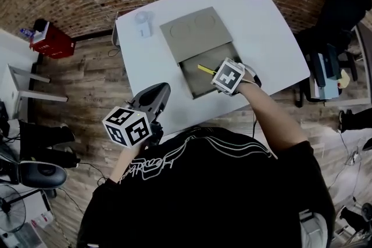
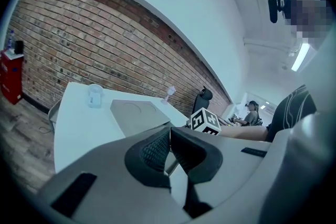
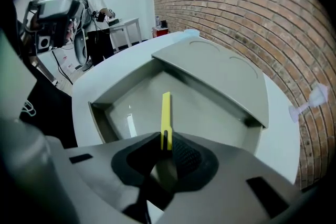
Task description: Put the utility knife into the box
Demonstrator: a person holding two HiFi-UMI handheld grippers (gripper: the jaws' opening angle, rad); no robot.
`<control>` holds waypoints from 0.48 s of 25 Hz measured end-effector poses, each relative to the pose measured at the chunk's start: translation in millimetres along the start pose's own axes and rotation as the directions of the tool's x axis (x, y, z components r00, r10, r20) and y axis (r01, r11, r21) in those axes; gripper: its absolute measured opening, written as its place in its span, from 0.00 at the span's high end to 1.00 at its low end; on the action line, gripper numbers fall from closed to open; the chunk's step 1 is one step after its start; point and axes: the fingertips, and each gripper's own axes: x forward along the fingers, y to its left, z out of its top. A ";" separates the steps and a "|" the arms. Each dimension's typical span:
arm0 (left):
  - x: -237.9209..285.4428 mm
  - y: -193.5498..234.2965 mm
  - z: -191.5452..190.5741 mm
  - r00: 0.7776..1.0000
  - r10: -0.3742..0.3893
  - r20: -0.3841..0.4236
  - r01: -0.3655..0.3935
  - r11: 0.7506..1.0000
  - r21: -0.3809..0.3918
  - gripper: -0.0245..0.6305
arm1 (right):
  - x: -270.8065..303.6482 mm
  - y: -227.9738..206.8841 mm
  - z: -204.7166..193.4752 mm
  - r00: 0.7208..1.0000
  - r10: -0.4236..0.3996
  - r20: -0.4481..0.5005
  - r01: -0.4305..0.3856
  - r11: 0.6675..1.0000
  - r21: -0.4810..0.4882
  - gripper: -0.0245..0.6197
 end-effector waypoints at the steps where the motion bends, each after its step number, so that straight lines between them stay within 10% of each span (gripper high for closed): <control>1: -0.3 -0.4 -0.3 1.000 0.002 -0.002 -0.002 1.000 -0.002 0.91 | 0.3 1.2 -0.2 1.000 0.014 -0.005 -0.014 1.000 0.002 0.85; 12: -2.4 -7.8 -1.8 0.999 0.010 -0.047 -0.010 1.000 -0.001 0.91 | -12.7 12.9 8.5 0.983 0.140 0.118 -0.152 0.984 0.096 0.66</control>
